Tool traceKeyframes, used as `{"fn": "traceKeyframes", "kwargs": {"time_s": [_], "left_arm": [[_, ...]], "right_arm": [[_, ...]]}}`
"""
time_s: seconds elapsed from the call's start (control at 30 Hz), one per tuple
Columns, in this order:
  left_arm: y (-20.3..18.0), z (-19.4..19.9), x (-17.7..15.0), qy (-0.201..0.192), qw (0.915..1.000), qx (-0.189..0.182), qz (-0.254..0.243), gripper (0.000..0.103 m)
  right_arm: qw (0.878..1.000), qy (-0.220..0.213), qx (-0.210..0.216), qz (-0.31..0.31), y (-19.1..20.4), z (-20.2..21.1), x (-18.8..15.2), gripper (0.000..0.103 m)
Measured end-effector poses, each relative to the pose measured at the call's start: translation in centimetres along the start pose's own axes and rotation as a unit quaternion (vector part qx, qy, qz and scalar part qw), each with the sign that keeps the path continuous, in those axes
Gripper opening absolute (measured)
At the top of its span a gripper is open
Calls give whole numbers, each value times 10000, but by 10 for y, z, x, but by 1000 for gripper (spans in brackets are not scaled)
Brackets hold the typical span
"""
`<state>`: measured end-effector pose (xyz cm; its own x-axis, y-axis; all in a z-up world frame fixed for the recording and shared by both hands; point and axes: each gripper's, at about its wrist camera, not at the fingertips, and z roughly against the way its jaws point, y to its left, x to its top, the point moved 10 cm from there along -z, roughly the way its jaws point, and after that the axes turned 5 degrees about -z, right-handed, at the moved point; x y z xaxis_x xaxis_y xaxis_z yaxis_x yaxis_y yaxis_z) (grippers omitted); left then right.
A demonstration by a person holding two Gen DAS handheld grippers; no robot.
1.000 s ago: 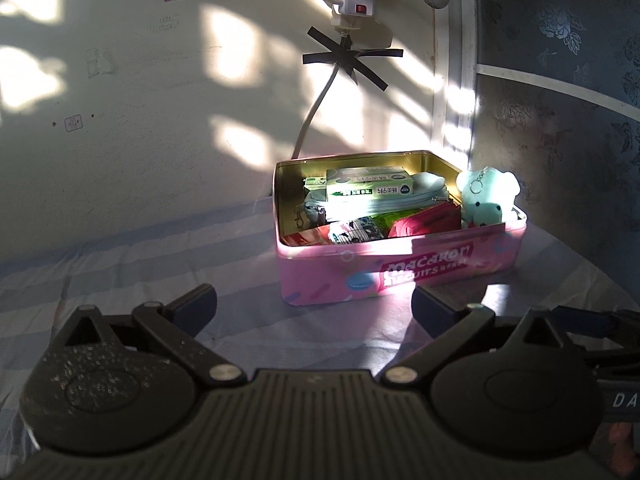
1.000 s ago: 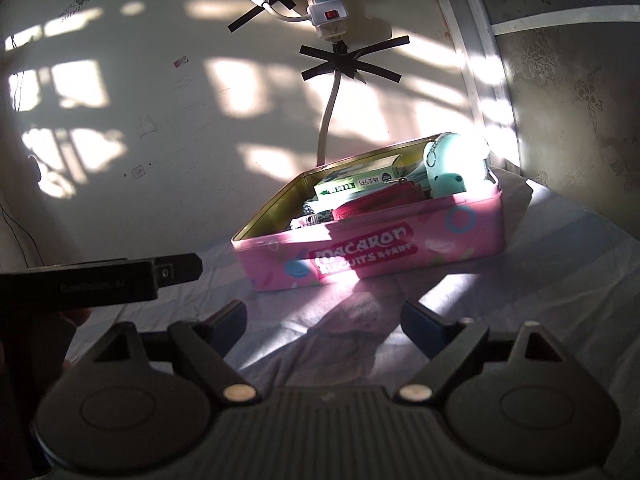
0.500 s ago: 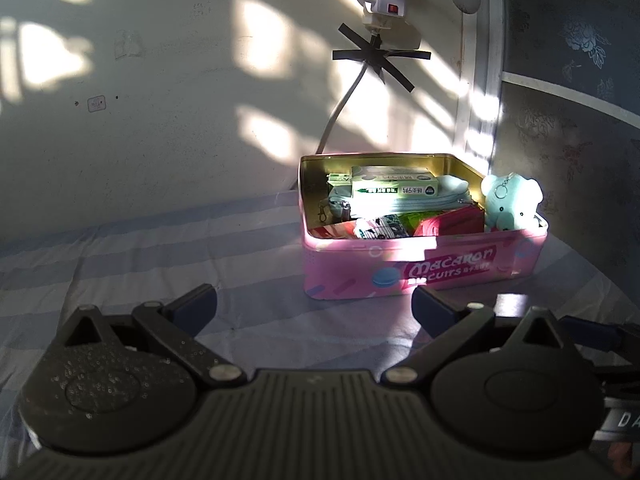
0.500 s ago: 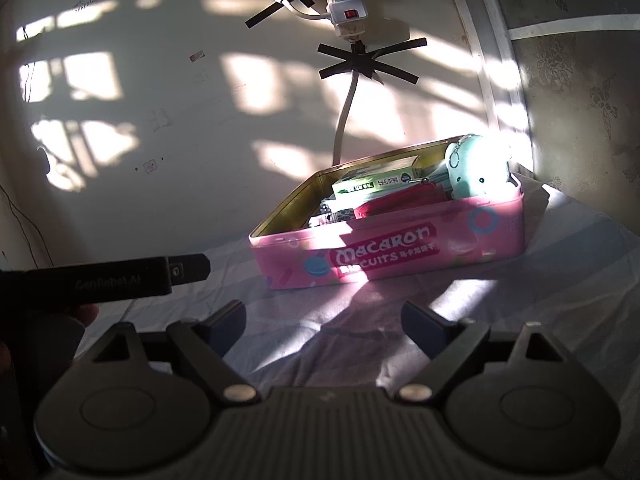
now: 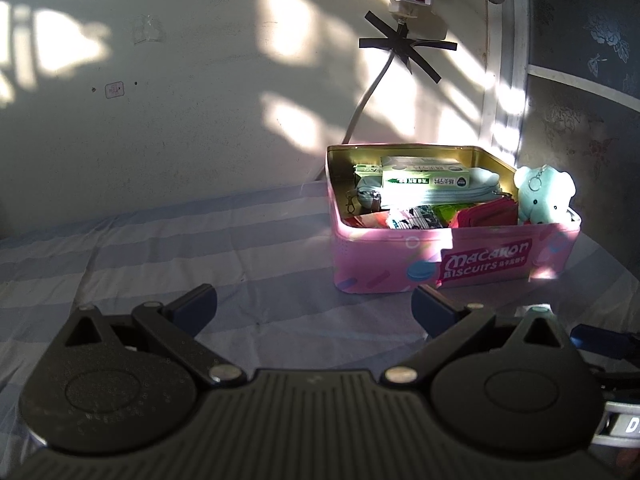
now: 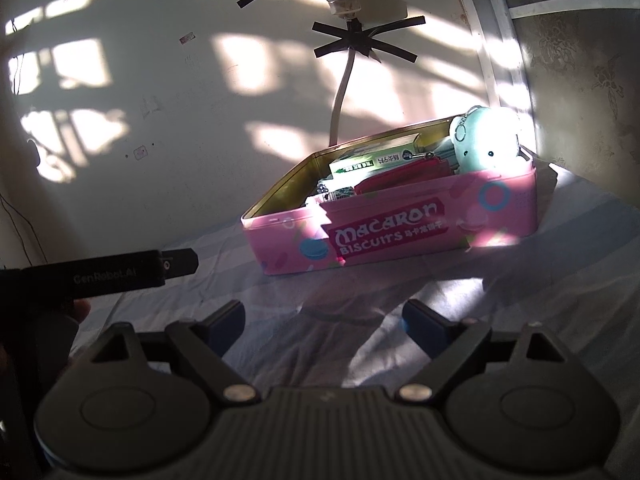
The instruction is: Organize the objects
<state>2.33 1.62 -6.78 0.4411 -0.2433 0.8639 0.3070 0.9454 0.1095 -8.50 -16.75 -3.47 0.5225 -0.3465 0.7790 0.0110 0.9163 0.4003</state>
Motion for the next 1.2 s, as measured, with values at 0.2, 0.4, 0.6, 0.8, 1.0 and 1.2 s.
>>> {"fn": "traceKeyframes", "kwargs": {"time_s": [0.2,0.4,0.6,0.8,1.0,1.2], "left_arm": [[-2,-7,-3,156,9997,55,-187,103],[-11,-11,-11,274,9991,-46,-331,103],[-13,-12,-20,408,9985,-63,-346,103],[-12,-12,-22,426,9985,-39,-348,103],[-14,-12,-24,462,9982,-72,-388,103],[-21,-12,-25,373,9982,-334,-339,103]], "right_arm": [[10000,-64,-9,37,2,-1,0,93],[10000,-98,-13,12,0,0,1,94],[9999,-68,-63,-90,-4,-2,-1,94],[9999,-30,-76,-132,-3,-4,-5,94],[9999,-15,-74,-139,-3,-3,-7,95],[9999,-40,-98,-127,-2,-2,-7,96]]}}
